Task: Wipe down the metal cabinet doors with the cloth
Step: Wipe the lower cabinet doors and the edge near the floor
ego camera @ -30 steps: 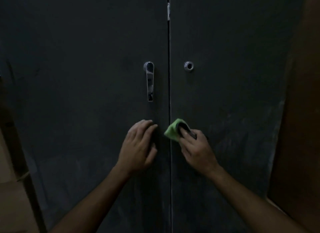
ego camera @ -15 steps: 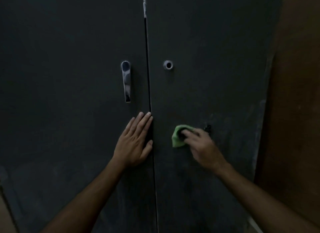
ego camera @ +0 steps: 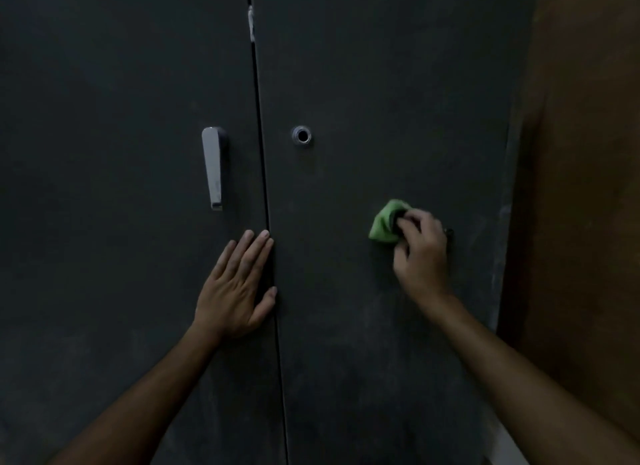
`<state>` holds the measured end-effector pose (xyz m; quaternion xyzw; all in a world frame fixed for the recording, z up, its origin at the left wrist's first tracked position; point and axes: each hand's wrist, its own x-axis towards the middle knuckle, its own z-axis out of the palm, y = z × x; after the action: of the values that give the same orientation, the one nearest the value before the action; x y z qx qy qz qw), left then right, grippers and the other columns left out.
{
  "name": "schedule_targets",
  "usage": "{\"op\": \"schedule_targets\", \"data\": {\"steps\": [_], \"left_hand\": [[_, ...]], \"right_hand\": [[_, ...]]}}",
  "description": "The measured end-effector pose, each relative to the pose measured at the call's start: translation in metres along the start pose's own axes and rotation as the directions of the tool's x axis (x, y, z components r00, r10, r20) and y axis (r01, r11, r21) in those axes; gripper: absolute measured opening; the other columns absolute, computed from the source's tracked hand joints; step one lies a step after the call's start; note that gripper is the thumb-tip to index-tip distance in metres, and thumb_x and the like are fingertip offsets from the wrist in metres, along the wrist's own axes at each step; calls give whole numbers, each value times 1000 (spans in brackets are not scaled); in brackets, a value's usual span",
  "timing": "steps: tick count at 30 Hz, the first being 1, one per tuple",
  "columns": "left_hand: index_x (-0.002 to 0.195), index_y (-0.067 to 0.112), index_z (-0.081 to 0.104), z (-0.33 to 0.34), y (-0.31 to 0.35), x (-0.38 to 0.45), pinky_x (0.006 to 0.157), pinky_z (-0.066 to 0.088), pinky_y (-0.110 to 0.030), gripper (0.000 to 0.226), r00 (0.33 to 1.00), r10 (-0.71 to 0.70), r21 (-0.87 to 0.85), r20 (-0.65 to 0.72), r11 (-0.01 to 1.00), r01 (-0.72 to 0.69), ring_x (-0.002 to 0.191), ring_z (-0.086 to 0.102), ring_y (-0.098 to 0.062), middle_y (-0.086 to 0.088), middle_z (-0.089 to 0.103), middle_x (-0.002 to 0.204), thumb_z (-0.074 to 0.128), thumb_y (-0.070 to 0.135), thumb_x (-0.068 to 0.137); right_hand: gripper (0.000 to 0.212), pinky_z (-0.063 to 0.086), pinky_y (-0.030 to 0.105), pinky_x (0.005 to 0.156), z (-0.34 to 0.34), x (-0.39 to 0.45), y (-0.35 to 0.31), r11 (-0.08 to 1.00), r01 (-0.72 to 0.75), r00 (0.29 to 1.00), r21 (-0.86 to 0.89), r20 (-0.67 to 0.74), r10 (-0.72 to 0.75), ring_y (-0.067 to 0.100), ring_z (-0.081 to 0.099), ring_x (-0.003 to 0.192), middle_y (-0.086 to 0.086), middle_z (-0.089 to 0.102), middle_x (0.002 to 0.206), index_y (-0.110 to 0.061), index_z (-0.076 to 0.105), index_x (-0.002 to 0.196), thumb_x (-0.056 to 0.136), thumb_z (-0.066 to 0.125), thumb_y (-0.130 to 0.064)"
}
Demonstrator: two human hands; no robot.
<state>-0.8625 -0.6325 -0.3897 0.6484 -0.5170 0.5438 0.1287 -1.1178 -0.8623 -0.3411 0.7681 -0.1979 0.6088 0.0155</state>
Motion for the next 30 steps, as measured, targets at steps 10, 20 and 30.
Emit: {"op": "schedule_targets", "data": {"steps": [10, 20, 30], "left_hand": [[165, -2, 13, 0, -4, -2, 133, 10, -44, 94, 1000, -25, -41, -9, 999, 24, 162, 13, -32, -16, 11, 175, 48, 56, 99], [165, 1, 18, -6, -4, 0, 133, 12, -44, 95, 998, -56, -142, 1, 988, 55, 163, 14, -30, -13, 14, 175, 54, 58, 98], [155, 0, 37, -15, 50, 36, 132, 12, -51, 78, 989, -138, -221, -43, 967, 126, 158, 23, -38, -20, 29, 167, 54, 31, 86]], "right_hand": [[41, 48, 44, 80, 42, -19, -97, 856, 500, 798, 132, 314, -514, 29, 53, 104, 8, 55, 134, -19, 67, 122, 83, 63, -11], [36, 45, 44, 84, 40, 22, -117, 938, 332, 926, 96, 158, -344, 31, 54, 105, 8, 58, 128, -17, 69, 113, 82, 54, -8], [39, 39, 42, 87, 12, 34, -33, 999, -19, 998, 29, -57, 21, 34, 55, 105, 9, 62, 118, -14, 72, 103, 71, 60, 5]]}}
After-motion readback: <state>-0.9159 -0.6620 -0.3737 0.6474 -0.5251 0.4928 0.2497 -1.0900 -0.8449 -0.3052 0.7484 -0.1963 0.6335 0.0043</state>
